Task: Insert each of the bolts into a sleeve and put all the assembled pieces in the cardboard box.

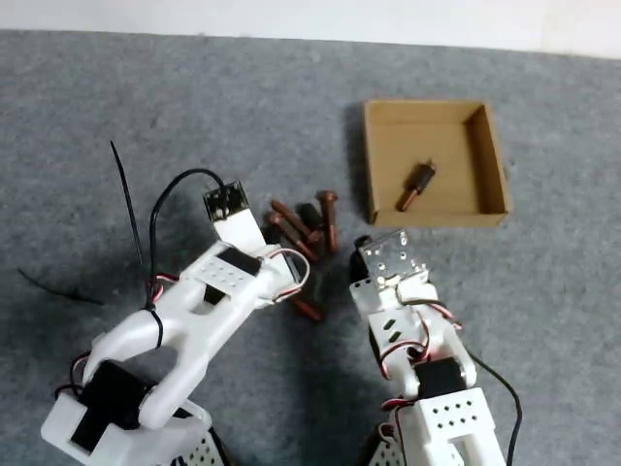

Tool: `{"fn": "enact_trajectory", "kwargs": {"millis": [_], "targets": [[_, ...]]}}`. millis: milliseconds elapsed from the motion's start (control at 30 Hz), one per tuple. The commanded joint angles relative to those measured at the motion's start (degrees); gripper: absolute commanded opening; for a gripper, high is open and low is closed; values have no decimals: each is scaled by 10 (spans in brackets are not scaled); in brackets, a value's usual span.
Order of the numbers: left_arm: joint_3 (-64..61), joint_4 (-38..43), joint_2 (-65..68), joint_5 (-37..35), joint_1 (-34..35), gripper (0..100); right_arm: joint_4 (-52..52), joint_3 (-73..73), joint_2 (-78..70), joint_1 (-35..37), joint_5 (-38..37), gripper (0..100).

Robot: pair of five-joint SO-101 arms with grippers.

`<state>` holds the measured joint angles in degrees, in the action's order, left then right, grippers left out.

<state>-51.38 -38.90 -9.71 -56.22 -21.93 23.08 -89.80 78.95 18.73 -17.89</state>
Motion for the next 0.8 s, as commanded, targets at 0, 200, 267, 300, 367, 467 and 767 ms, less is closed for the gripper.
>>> {"fn": "enact_trajectory", "kwargs": {"millis": [0,200,267,300,367,467,767], "targets": [[3,9,-13,-3,-5,130,-16,10,10,-7,-7,6],[1,7,-12,-1,-9,112,-16,10,10,-7,-7,6],[1,6,-12,0,-7,46,-16,10,10,-7,-7,6],[1,6,-12,1,-7,3,-16,10,10,-7,-7,6],[1,6,-12,1,-8,21,-16,10,10,-7,-7,6],[1,5,-13,1,-7,5,-16,10,10,-7,-7,6],[15,5,-20,44,-5,6,-16,10,11,-7,-7,6]]}}
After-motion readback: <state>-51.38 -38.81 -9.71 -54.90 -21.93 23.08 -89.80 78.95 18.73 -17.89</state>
